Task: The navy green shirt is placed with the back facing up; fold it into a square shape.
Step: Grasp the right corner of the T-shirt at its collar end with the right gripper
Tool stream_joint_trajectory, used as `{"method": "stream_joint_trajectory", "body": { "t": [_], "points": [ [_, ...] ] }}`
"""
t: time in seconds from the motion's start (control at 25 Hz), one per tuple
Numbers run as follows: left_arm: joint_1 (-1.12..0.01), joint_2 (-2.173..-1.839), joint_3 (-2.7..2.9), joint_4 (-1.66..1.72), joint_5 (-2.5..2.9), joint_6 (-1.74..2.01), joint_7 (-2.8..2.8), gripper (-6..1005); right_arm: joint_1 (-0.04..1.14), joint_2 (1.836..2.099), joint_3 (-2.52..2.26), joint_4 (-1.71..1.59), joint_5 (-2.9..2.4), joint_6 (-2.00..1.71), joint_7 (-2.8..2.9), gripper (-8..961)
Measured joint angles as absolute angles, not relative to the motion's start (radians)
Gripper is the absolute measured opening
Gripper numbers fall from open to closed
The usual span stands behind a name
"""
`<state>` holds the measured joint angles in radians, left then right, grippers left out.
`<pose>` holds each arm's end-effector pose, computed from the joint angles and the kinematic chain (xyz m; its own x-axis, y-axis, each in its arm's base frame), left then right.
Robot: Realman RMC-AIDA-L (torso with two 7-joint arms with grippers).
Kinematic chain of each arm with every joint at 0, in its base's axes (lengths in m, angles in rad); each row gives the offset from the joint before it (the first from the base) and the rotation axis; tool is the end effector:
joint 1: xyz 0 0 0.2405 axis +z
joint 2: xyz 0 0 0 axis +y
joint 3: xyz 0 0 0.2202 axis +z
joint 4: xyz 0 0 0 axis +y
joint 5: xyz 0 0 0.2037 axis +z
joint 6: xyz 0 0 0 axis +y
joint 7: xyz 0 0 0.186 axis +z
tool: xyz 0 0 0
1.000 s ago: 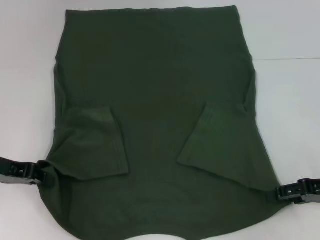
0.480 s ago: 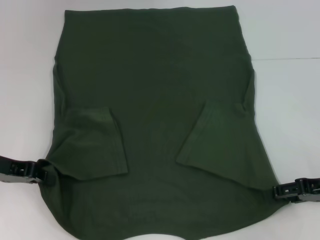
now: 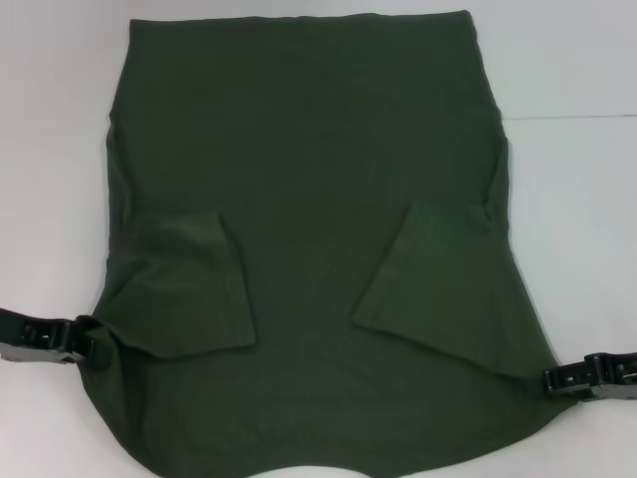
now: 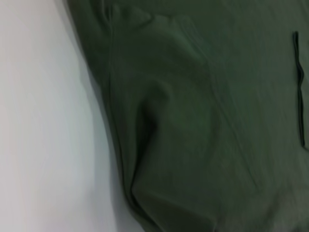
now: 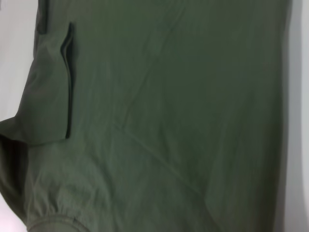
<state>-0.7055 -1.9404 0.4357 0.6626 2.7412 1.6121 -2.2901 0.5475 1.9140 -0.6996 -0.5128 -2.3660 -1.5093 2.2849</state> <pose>-0.2901 0.3254 0.0265 0.2588 0.9589 0.1164 0.9581 -0.2395 -0.1572 0.3054 0.2952 -0.0046 0.1534 -0.9731 -0.1716 -0.9880 -0.1537 -0.0114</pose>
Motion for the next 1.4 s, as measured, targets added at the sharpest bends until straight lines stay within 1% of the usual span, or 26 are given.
{"method": "stream_joint_trajectory", "body": {
  "t": [0.2,0.4,1.4],
  "points": [
    [-0.707,-1.94,0.436,0.663,2.74,1.612,-2.29,28,0.552,1.907,-0.697,-0.514,-2.365,-1.505,2.289,618],
    [-0.709,-1.94,0.436,0.663,2.739,1.612,-2.29,29,0.555,1.905,-0.693,-0.518,-2.361,-1.511,2.293,421],
    [-0.714,-1.94,0.437,0.663,2.74,1.612,-2.292,29,0.564,1.906,-0.7,-0.515,-2.363,-1.512,2.289,422]
  ]
}}
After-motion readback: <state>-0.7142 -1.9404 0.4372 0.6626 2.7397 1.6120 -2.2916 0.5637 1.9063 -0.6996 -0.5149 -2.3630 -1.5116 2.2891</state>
